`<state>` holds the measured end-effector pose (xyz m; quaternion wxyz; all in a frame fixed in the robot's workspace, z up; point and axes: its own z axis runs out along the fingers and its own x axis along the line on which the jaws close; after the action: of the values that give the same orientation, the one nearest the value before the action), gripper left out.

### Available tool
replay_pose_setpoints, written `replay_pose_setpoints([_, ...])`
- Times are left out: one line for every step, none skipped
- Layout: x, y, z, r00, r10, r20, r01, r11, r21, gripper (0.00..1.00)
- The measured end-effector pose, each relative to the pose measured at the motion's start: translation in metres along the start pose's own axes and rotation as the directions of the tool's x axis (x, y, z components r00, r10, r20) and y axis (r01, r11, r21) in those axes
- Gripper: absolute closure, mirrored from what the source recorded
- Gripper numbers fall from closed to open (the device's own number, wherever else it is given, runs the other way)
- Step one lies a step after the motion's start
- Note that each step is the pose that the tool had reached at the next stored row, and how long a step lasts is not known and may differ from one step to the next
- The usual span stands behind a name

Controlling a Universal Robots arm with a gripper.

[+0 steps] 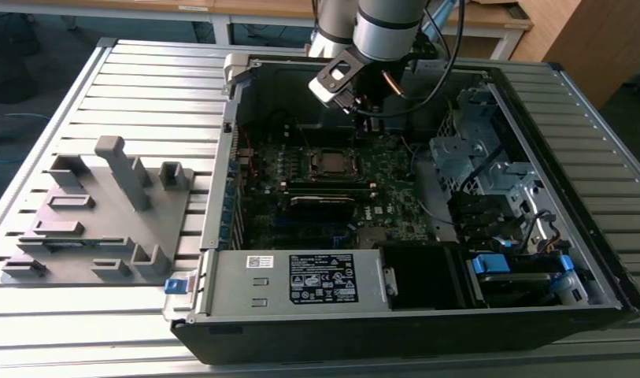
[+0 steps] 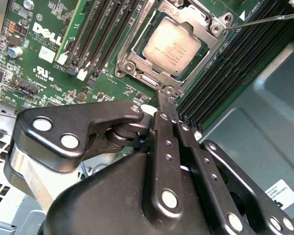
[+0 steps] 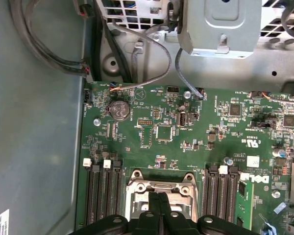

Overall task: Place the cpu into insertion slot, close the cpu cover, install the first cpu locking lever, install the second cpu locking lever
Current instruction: 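Close the cpu cover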

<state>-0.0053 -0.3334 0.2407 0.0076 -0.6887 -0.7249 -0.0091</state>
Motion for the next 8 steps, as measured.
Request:
replay_pose_setpoints([0.0, 0.0, 0.0, 1.0, -0.006, 0.0, 0.006, 1.0, 0.0001, 0.9])
replay_pose_setpoints([0.0, 0.0, 0.0, 1.0, -0.007, 0.0, 0.007, 1.0, 0.0002, 0.9])
replay_pose_setpoints([0.0, 0.0, 0.0, 1.0, -0.007, 0.0, 0.007, 1.0, 0.0002, 0.9])
replay_pose_setpoints([0.0, 0.0, 0.0, 1.0, -0.008, 0.0, 0.008, 1.0, 0.0002, 0.9])
replay_pose_setpoints([0.0, 0.0, 0.0, 1.0, -0.008, -0.0001, 0.008, 1.0, 0.0002, 0.9])
replay_pose_setpoints([0.0, 0.0, 0.0, 1.0, -0.008, 0.0, 0.008, 1.0, 0.0002, 0.9])
replay_pose_setpoints([0.0, 0.0, 0.0, 1.0, -0.008, 0.0, 0.008, 1.0, 0.0002, 0.9])
replay_pose_setpoints([0.0, 0.0, 0.0, 1.0, -0.008, -0.0001, 0.008, 1.0, 0.0002, 0.9])
